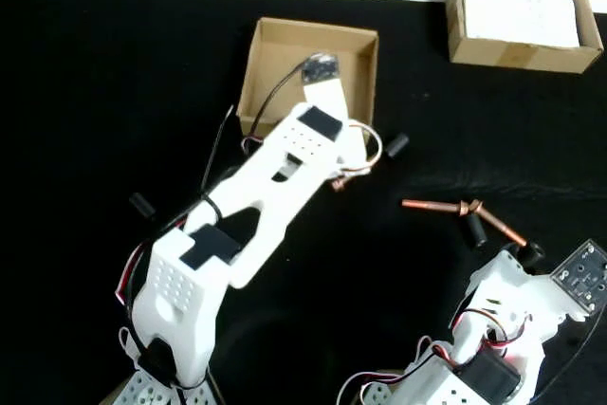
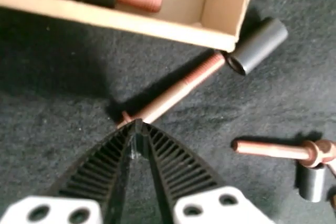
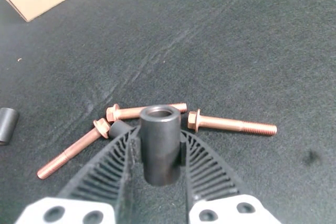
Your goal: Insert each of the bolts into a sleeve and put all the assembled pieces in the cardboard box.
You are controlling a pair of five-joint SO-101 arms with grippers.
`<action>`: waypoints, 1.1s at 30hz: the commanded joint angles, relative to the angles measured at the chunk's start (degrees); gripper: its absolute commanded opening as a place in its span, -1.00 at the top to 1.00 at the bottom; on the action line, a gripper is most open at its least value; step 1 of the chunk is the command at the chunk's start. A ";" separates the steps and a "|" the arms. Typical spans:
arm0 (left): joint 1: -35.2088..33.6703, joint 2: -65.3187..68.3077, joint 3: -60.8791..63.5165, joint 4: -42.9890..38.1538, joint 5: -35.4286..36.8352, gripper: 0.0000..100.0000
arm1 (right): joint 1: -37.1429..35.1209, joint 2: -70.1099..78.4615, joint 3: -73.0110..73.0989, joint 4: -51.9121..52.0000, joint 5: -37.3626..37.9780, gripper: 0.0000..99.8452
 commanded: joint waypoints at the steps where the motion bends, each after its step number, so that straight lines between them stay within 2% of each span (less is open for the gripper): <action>1: 2.42 -1.27 -1.01 1.23 0.35 0.98 | -0.40 -0.48 -0.57 -0.75 -0.35 0.99; 6: 5.85 -1.27 -1.27 3.96 0.35 0.98 | -0.22 -0.48 -0.31 -0.75 -0.35 0.99; 12: 4.97 0.84 -0.75 3.08 2.90 0.98 | -0.04 -0.48 -0.57 -0.75 -0.44 0.99; 17: -4.00 10.86 -2.33 -5.63 4.13 0.98 | 0.04 -0.48 -0.66 -0.66 -0.35 0.99; 20: -6.64 12.62 -9.01 -2.11 5.54 0.98 | 0.04 -0.48 -0.75 -0.48 -0.35 0.99; 27: -14.64 15.60 -17.45 -1.23 11.52 0.98 | 0.04 -0.48 -0.66 -0.48 -0.35 0.99; 33: -15.43 15.60 -26.33 3.87 15.91 0.97 | -0.31 -0.48 -0.57 -0.48 -0.26 0.99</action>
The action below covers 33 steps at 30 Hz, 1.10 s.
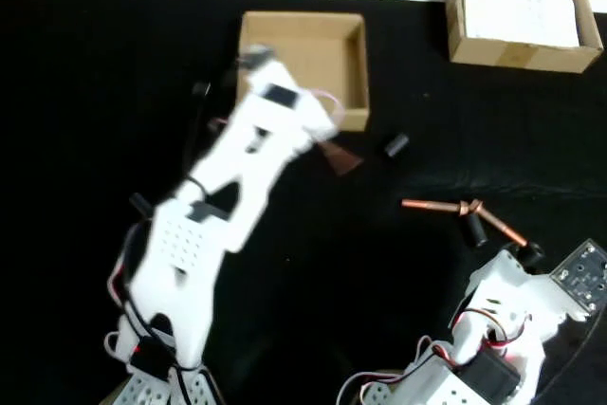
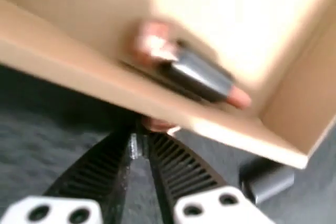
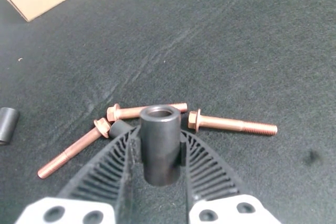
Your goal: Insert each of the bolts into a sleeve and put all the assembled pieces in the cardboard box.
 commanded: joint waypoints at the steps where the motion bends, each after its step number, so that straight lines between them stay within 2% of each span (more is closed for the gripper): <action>1: -0.22 -0.75 -7.16 3.25 1.23 0.97 | -0.31 -0.48 -0.57 -0.48 -0.09 0.99; 9: 5.49 -0.92 -10.24 13.01 0.09 0.97 | -0.04 -0.48 -0.22 -0.66 1.41 0.99; 16: 5.93 -0.48 -18.15 29.80 -14.33 0.96 | 0.04 -0.48 -0.22 -0.66 1.41 0.99; 18: 4.79 -0.40 -19.65 32.44 -18.90 0.87 | 0.04 -0.48 -0.22 -0.66 1.32 0.99; 23: 2.86 -0.40 -19.74 33.41 -29.27 0.54 | 0.04 -0.48 -0.22 -0.66 1.32 0.99; 29: 2.59 -0.22 -19.74 31.56 -43.43 0.53 | 0.04 -0.48 -0.57 -0.66 1.32 0.99; 33: 1.36 1.63 -20.09 27.52 -49.05 0.53 | 0.04 -0.48 -0.57 -0.66 1.32 0.99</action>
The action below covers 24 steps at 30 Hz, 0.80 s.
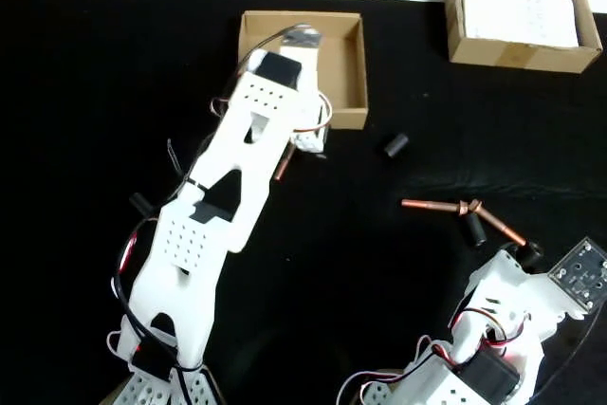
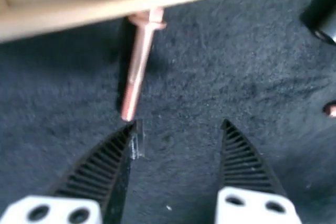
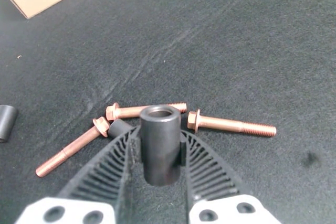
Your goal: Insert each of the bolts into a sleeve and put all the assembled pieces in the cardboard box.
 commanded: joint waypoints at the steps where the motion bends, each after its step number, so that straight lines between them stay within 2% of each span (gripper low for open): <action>1: -2.33 0.84 -2.15 -4.22 -4.57 0.53 | 0.04 -0.48 -0.57 -0.66 0.44 0.99; 7: -4.53 5.05 -2.15 -7.74 -8.44 0.53 | 0.04 -0.48 -0.57 -0.75 0.44 0.99; 18: -4.09 11.12 -2.15 -14.51 -8.09 0.54 | -0.04 -0.48 -0.22 -0.84 0.44 0.99; 20: -3.82 11.30 -2.15 -15.47 -8.09 0.62 | 0.04 -0.48 -0.22 -0.84 0.44 0.99; 23: -3.74 11.12 -2.24 -17.49 -8.09 0.98 | 0.04 -0.48 -0.22 -0.84 0.44 0.99; 24: -3.65 11.12 -2.42 -17.58 -8.09 0.99 | 0.04 -0.48 -0.22 -0.84 0.44 0.99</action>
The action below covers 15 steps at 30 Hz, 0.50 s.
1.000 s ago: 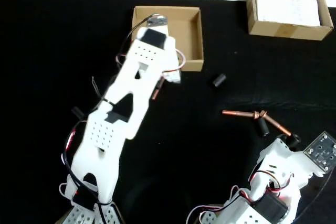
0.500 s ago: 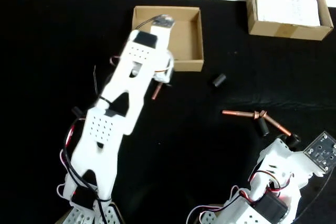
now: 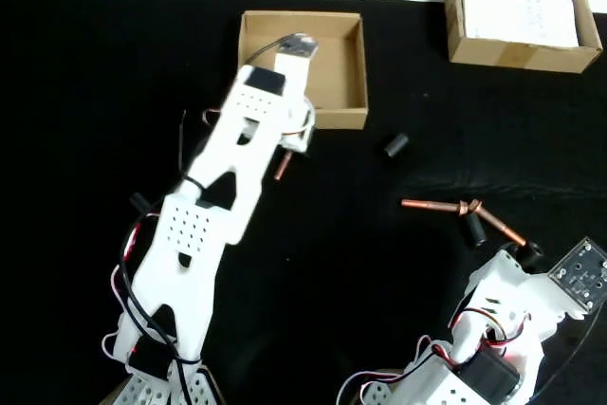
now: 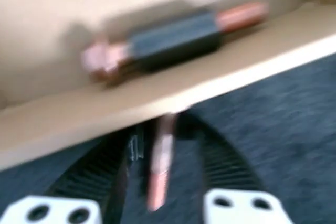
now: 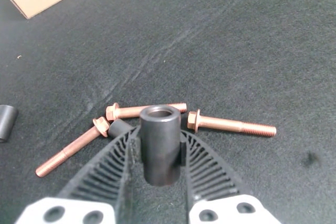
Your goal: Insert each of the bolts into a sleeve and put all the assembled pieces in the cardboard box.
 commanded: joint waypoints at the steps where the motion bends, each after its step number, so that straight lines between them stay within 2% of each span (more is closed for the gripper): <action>1: -0.13 -0.04 -2.42 -2.37 0.00 0.94 | 0.04 -0.48 -0.22 -0.84 0.44 0.99; 4: -0.22 -0.04 -6.73 0.70 0.00 0.99 | -0.31 -0.48 -0.57 -0.84 0.44 0.99; 9: 0.75 -0.04 -20.00 13.71 0.09 0.98 | -2.15 -0.48 -1.01 -0.84 0.44 0.99; 13: 2.68 -0.04 -34.68 24.35 0.35 0.98 | -9.89 -0.57 -5.67 -0.40 0.53 0.99; 15: 2.77 -0.13 -41.80 24.79 2.73 0.98 | -16.13 -0.57 -8.66 0.31 0.79 0.99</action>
